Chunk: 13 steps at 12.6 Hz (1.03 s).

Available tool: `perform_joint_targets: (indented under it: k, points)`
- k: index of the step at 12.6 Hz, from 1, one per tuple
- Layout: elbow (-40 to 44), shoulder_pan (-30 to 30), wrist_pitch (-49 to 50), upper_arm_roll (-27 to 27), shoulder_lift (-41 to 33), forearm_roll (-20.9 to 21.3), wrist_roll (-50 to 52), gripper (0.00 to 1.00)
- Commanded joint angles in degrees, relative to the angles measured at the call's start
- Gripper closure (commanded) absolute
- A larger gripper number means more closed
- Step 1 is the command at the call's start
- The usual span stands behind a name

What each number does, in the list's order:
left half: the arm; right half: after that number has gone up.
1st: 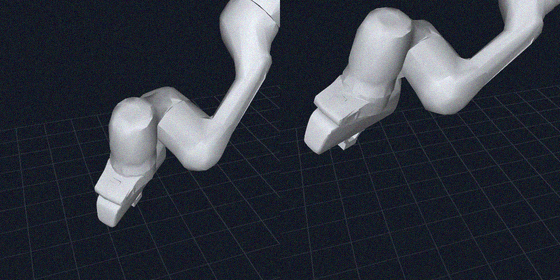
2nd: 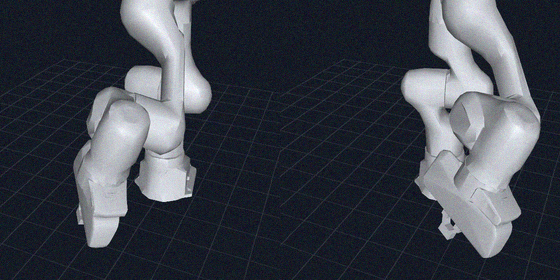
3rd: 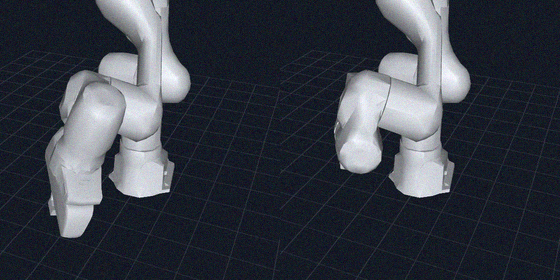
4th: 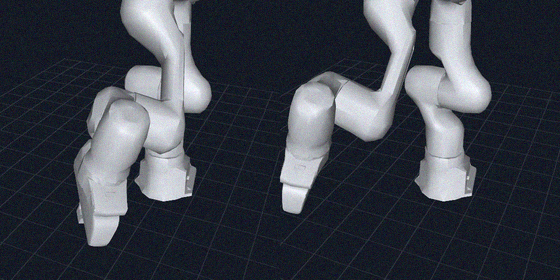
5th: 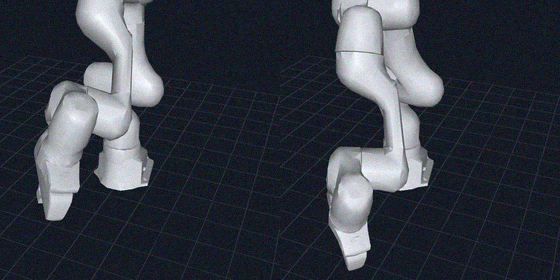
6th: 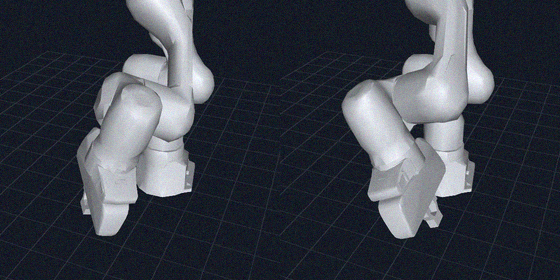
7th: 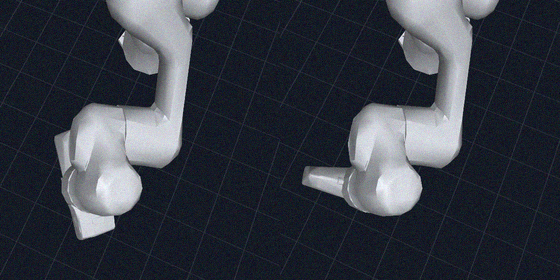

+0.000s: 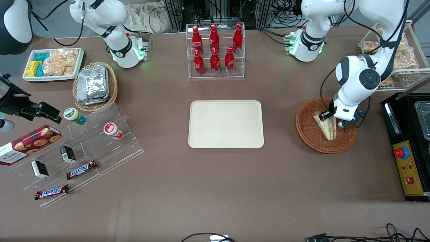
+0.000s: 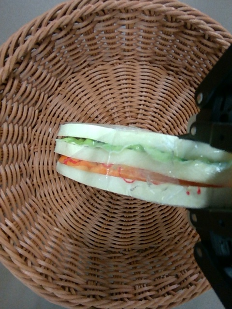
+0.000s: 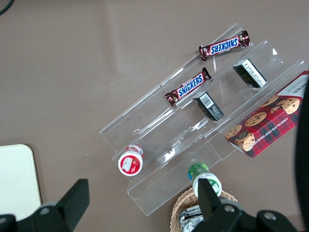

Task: Place sandwich from basket to tray
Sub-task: 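Close the left gripper on the sandwich, then lift the sandwich up out of the basket with the left gripper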

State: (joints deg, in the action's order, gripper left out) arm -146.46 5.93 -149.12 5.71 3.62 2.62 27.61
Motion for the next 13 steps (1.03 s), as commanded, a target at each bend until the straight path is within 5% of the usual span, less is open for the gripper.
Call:
perform_joint_targets:
  k: [1, 4, 6, 9, 13]
  points:
    - [0.1, 0.0, 2.2, -0.2, -3.4, 0.9, 0.2, 1.0]
    - [4.6, -0.5, 17.1, 0.0, -12.5, 1.0, -0.4, 1.0]
    - [15.2, -0.7, 34.2, 0.4, -15.0, 1.1, -0.3, 1.0]
    - [37.4, -1.6, 57.7, 0.4, -11.0, 0.0, -3.3, 1.0]
    - [61.8, -2.9, 73.6, 5.6, -0.6, -2.7, -1.9, 1.0]
